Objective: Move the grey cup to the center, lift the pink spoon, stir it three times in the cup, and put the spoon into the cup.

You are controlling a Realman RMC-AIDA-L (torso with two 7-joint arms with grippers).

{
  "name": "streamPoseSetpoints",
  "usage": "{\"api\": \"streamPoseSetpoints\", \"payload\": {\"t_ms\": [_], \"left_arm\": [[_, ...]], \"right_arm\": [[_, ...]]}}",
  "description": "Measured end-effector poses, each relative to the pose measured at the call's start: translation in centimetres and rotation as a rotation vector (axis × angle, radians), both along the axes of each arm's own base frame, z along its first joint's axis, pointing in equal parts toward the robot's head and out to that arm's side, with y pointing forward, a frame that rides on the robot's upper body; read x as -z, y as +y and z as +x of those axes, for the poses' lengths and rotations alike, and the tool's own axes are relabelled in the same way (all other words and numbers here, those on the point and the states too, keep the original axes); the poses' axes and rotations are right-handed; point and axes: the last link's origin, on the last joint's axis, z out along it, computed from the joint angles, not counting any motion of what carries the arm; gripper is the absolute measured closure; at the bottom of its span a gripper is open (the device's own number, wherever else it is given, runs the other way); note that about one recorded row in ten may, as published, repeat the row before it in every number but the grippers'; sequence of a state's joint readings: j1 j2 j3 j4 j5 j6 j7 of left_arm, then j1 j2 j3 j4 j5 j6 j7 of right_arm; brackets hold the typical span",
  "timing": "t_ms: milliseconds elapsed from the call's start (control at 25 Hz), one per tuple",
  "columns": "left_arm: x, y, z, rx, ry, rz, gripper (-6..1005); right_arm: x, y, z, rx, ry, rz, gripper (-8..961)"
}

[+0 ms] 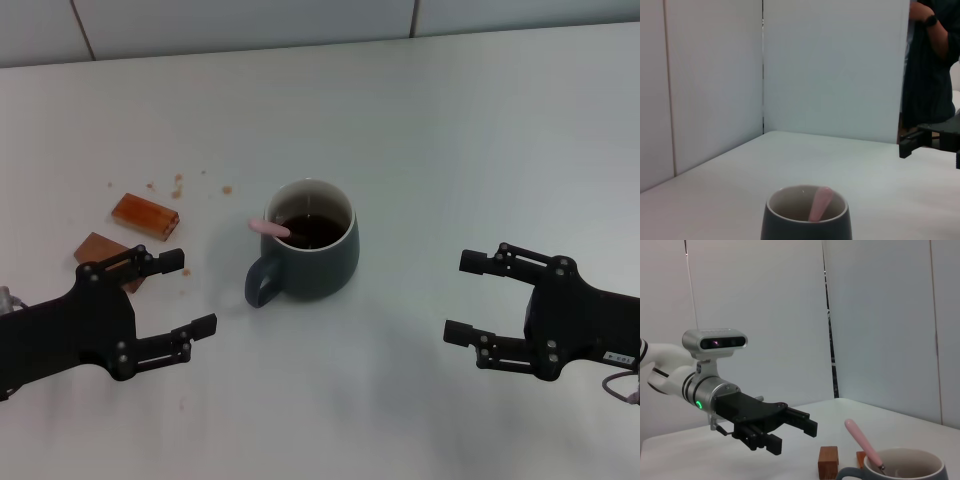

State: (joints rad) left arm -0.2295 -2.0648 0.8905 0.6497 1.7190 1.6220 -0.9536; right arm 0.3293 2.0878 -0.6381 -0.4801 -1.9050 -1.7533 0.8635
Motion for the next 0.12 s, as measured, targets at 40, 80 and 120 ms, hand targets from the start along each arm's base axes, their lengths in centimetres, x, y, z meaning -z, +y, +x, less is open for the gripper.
{"api": "streamPoseSetpoints", "payload": {"t_ms": [40,80,120], "left_arm": [[0.00,0.00,0.00,0.000,0.000,0.000,184],[0.00,0.00,0.00,0.000,0.000,0.000,184],[0.05,-0.02,-0.01,0.000,0.002,-0.002,184]], "right_arm": [[0.00,0.00,0.00,0.000,0.000,0.000,158],[0.00,0.01,0.00,0.000,0.000,0.000,158],[0.00,0.01,-0.01,0.000,0.000,0.000,158]]}}
